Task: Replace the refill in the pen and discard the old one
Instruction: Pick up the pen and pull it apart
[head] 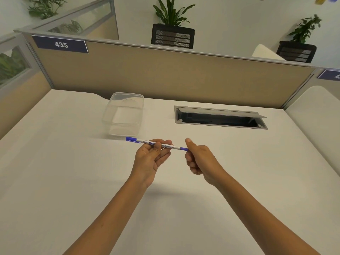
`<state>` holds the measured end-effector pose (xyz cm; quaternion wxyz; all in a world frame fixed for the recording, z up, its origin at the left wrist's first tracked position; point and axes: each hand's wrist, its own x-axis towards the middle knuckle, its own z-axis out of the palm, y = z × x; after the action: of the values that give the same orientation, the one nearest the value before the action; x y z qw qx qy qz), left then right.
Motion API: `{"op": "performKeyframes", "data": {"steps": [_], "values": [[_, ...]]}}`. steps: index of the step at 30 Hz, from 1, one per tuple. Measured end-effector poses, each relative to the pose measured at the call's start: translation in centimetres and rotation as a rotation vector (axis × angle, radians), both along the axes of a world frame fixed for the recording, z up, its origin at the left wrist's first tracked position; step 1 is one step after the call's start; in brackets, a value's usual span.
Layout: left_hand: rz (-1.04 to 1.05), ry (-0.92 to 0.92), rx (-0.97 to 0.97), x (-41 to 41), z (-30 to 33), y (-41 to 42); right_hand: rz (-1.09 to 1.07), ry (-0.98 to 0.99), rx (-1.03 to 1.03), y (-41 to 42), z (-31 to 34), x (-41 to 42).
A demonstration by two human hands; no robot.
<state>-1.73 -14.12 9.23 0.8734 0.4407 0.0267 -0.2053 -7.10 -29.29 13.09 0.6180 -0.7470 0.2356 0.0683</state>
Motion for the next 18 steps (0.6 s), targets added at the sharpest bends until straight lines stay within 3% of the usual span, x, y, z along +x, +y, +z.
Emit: {"op": "performKeyframes", "data": {"steps": [6, 11, 18], "values": [[0.018, 0.023, -0.006, 0.2, -0.2, 0.1, 0.123, -0.295, -0.280, -0.4, -0.1, -0.2], [0.041, 0.044, 0.000, 0.4, -0.5, 0.2, 0.067, -0.155, -0.232, -0.5, 0.0, 0.0], [0.063, 0.070, 0.012, 0.7, -2.0, 0.6, 0.113, -0.282, -0.283, -0.5, -1.7, 0.4]]}}
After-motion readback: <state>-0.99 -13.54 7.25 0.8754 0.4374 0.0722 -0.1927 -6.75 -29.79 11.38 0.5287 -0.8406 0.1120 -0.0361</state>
